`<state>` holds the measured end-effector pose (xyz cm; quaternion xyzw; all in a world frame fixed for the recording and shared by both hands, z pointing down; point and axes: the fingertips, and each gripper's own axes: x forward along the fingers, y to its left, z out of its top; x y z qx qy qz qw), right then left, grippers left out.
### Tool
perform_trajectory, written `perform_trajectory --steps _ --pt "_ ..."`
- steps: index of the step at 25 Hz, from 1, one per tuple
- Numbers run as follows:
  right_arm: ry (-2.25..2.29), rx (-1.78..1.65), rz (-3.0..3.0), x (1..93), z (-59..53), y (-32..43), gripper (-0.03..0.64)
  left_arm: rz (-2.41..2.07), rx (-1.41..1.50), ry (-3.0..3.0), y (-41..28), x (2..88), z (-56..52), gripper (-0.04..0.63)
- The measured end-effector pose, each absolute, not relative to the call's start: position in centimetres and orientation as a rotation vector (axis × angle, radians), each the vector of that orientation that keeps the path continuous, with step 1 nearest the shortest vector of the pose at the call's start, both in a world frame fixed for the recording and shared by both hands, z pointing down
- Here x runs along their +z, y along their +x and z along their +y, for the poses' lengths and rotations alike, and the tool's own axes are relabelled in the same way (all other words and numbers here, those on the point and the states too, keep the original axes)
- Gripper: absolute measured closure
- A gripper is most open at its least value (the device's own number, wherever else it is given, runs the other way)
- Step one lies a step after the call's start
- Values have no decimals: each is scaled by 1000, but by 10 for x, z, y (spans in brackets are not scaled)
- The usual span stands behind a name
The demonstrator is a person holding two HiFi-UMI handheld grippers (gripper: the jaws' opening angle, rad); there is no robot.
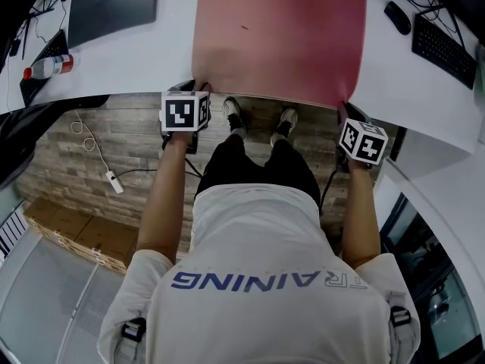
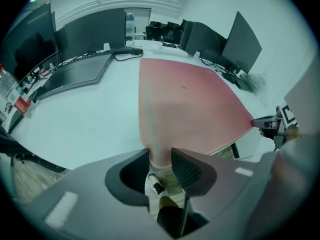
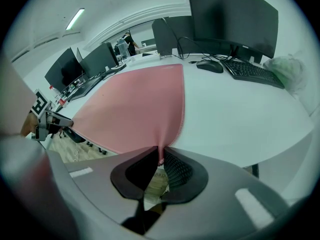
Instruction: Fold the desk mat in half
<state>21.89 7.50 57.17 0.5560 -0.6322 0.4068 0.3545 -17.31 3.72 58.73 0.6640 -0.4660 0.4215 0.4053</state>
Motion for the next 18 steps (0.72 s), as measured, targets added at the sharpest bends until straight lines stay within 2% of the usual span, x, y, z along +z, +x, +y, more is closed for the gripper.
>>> perform_trajectory --steps 3,7,18 --pt "1450 1053 -1631 571 76 219 563 -1156 1058 1685 -170 587 38 473" --pt "1465 1047 -1631 571 75 218 565 -1138 1007 1704 -164 586 39 540" --pt "1550 1124 -1666 562 73 221 571 -1122 865 1802 -162 567 32 557"
